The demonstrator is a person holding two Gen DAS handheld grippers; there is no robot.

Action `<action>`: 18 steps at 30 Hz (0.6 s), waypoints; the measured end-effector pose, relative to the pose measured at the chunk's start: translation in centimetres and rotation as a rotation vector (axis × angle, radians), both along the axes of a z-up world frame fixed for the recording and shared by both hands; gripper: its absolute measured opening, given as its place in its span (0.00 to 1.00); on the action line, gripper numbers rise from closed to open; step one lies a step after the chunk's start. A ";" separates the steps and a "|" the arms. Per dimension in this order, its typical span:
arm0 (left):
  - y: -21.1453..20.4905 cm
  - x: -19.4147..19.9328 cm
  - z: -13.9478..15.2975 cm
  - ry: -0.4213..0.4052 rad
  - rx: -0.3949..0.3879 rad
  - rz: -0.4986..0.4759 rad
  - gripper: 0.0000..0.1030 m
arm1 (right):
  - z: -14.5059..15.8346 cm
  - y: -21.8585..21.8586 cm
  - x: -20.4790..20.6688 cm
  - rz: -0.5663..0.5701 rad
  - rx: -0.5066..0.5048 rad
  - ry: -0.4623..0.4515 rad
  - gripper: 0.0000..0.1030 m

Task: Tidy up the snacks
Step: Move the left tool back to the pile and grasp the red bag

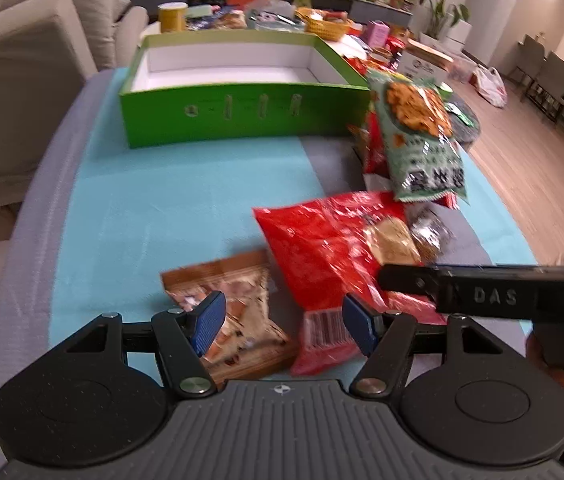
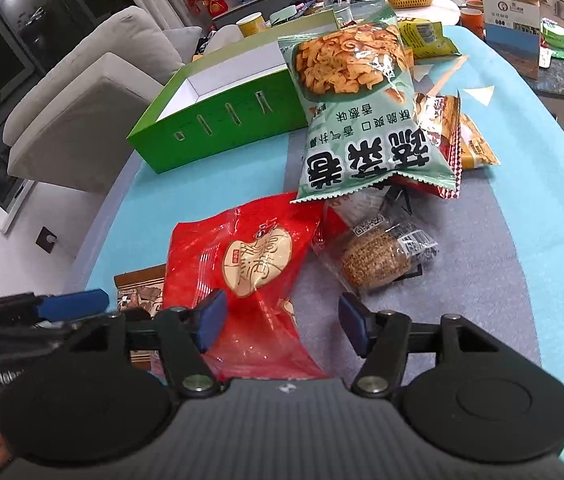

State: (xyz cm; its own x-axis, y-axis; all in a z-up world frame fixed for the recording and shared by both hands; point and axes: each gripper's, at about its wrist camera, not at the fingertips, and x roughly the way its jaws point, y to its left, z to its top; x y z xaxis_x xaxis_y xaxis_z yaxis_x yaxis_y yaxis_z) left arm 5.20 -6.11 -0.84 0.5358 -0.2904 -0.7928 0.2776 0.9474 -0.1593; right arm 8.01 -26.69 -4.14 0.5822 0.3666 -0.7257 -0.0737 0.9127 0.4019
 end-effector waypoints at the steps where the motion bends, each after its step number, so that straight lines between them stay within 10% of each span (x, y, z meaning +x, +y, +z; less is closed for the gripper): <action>1: -0.1 -0.1 -0.1 0.009 -0.005 -0.014 0.60 | -0.1 -0.1 0.0 -0.001 0.011 0.005 0.73; 18: -2.5 0.7 -1.4 0.038 0.040 -0.061 0.59 | -0.4 -0.5 0.6 0.008 0.032 0.009 0.73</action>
